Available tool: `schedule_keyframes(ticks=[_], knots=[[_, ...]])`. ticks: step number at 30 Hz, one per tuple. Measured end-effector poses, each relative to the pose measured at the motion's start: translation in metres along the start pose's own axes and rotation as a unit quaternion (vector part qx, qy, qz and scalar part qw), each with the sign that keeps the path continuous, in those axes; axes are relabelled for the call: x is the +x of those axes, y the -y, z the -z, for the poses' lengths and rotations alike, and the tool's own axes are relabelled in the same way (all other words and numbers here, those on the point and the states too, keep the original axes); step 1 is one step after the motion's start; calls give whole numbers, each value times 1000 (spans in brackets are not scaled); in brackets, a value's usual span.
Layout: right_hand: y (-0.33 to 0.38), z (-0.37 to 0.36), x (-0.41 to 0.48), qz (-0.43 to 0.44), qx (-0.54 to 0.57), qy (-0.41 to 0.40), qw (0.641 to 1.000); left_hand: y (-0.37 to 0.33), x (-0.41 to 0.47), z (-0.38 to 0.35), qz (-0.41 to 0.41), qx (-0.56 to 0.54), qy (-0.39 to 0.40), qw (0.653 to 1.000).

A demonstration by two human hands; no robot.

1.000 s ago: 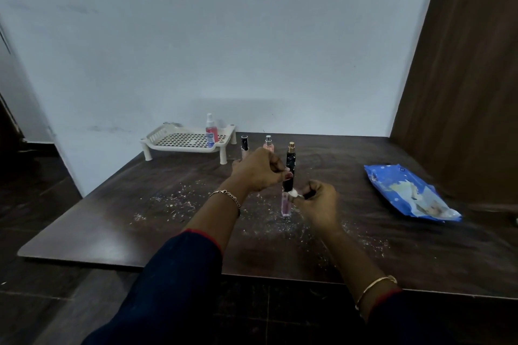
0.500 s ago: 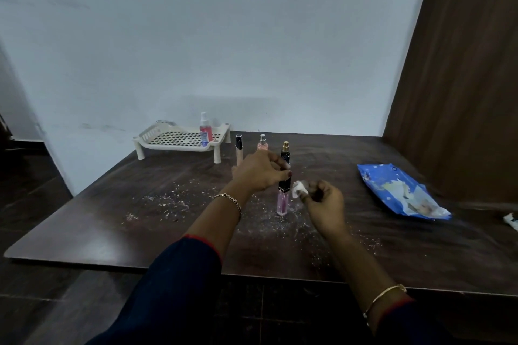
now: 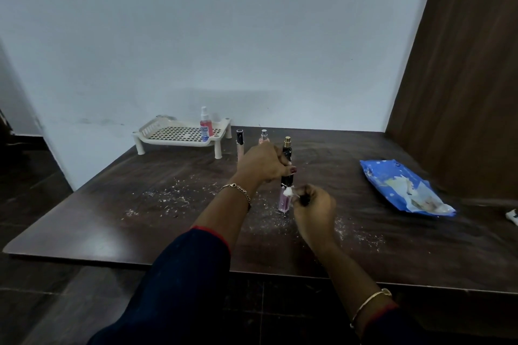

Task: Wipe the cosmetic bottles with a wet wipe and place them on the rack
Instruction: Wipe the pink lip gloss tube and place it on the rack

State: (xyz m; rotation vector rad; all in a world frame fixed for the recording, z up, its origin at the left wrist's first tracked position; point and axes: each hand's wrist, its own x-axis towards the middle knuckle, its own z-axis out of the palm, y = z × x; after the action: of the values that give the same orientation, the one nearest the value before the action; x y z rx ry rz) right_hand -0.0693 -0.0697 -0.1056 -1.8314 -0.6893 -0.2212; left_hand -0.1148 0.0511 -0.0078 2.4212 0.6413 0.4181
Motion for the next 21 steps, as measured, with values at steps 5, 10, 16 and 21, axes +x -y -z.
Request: schedule_keyframes(ticks=[5, 10, 16, 21], knots=[[-1, 15, -4, 27, -34, 156, 987, -1, 1, 0, 11, 24, 9, 1000], [-10, 26, -1, -52, 36, 99, 993, -5, 0, 1, 30, 54, 10, 998], [-4, 24, 2, -82, 92, 16, 992, -4, 7, -4, 75, -4, 20, 997], [7, 1, 1, -73, 114, -15, 991, -3, 6, -7, 107, -39, 23, 993]])
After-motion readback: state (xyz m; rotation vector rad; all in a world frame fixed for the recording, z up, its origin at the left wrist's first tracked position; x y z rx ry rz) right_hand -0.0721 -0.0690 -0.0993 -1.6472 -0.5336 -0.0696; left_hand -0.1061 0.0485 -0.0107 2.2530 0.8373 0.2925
